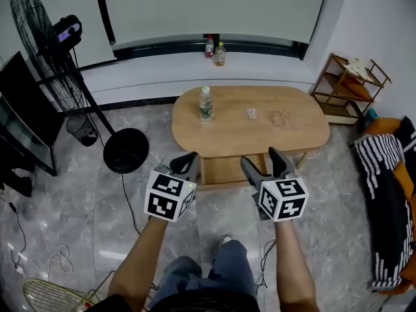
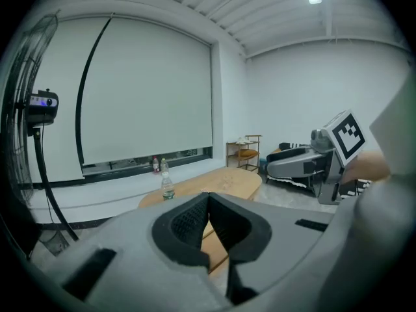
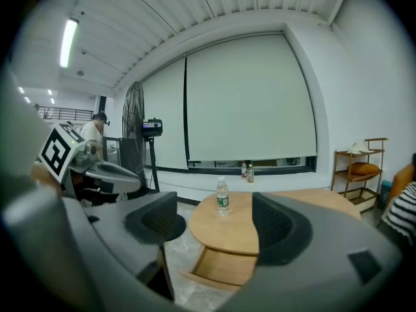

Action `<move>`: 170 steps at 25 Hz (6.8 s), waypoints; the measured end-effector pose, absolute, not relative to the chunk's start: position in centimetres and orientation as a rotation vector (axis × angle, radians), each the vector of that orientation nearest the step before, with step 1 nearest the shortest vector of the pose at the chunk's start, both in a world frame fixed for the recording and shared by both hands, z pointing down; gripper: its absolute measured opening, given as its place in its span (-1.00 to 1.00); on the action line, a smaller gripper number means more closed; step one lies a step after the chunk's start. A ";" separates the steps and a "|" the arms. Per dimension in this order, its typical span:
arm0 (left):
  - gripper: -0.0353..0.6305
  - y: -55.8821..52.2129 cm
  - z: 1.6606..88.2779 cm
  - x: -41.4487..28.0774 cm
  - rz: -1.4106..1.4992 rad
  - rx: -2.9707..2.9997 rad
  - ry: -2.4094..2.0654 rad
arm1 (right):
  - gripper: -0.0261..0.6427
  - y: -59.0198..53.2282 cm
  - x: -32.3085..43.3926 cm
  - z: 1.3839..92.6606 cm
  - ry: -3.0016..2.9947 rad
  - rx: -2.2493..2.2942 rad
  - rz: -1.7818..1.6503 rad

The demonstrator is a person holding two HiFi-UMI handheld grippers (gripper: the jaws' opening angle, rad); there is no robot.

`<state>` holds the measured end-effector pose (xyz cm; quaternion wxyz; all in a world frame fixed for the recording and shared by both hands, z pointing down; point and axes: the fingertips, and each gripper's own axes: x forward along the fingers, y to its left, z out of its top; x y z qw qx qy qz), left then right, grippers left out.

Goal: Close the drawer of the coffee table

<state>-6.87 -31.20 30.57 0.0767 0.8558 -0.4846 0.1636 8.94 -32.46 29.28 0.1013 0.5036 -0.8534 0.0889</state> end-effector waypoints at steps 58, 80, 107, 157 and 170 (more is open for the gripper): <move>-0.89 -34.9 63.2 -0.4 0.393 2.768 -1.467 | 0.47 -35.9 14.5 75.3 -2.769 1.797 1.235; -0.89 -35.2 64.5 -1.4 0.441 2.734 -1.528 | 0.46 -38.0 14.5 76.1 -2.863 1.812 1.699; -0.89 -36.7 64.8 -2.7 0.351 2.691 -1.540 | 0.45 -41.0 13.1 74.8 -2.842 1.817 1.745; -0.89 -44.8 64.9 -4.7 0.397 2.572 -1.701 | 0.44 -54.1 11.0 74.7 -2.850 1.707 1.781; -0.89 -44.1 64.9 -5.2 0.420 2.562 -1.694 | 0.32 -53.5 11.0 74.5 -2.809 1.710 1.715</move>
